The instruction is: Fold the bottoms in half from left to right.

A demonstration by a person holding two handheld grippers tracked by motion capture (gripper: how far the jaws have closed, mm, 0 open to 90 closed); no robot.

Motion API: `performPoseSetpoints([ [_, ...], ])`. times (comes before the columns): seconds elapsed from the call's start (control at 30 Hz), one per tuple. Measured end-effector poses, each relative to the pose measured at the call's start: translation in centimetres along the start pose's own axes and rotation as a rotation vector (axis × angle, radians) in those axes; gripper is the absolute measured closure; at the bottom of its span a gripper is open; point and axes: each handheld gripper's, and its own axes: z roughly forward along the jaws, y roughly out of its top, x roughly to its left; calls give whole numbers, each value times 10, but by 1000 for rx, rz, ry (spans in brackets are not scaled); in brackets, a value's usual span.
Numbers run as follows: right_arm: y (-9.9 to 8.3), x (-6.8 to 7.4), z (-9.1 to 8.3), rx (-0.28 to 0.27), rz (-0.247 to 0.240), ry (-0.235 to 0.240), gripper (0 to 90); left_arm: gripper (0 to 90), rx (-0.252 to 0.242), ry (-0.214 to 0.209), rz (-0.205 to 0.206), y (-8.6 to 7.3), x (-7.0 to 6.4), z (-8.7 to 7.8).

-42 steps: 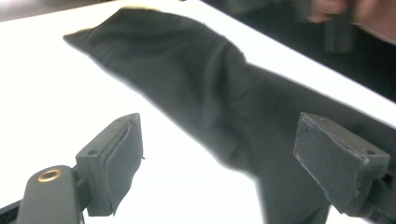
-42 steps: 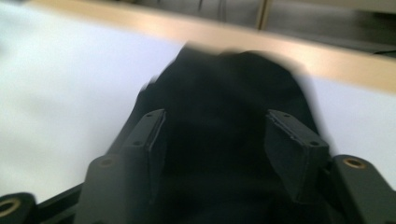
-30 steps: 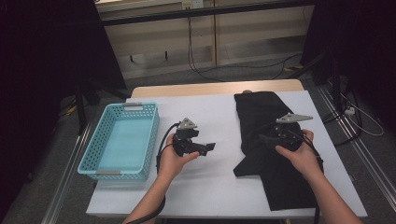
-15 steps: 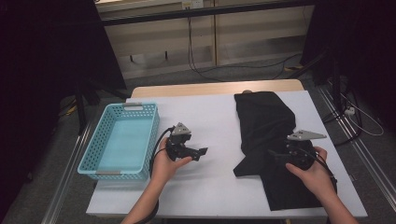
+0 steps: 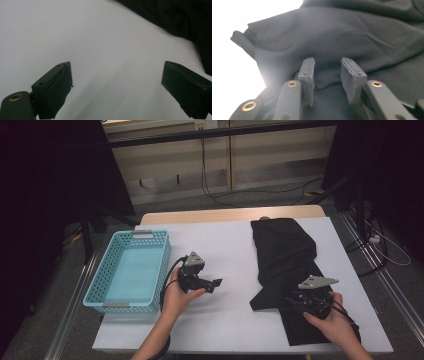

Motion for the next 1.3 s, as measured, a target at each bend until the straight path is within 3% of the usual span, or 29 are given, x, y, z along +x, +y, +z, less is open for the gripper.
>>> performPoseSetpoints([
  [0.07,1,0,0,1,-5,6,712,99,2,6,6,0,1,-1],
  [0.13,1,1,0,5,-23,7,865,100,1,5,1,0,1,-1],
  [0.17,1,1,0,0,-44,9,900,101,-2,4,-1,0,0,-1],
  [0.33,2,0,-3,-9,-40,21,900,104,-9,4,-1,0,0,-3],
  [0.67,1,-7,-28,-67,-25,35,900,105,-9,5,1,0,3,-5],
  [0.97,-26,-22,-58,-98,36,8,900,107,-16,7,3,2,4,-6],
  [1.3,-38,-37,-89,-116,63,-37,900,107,-16,10,-1,2,4,-5],
])
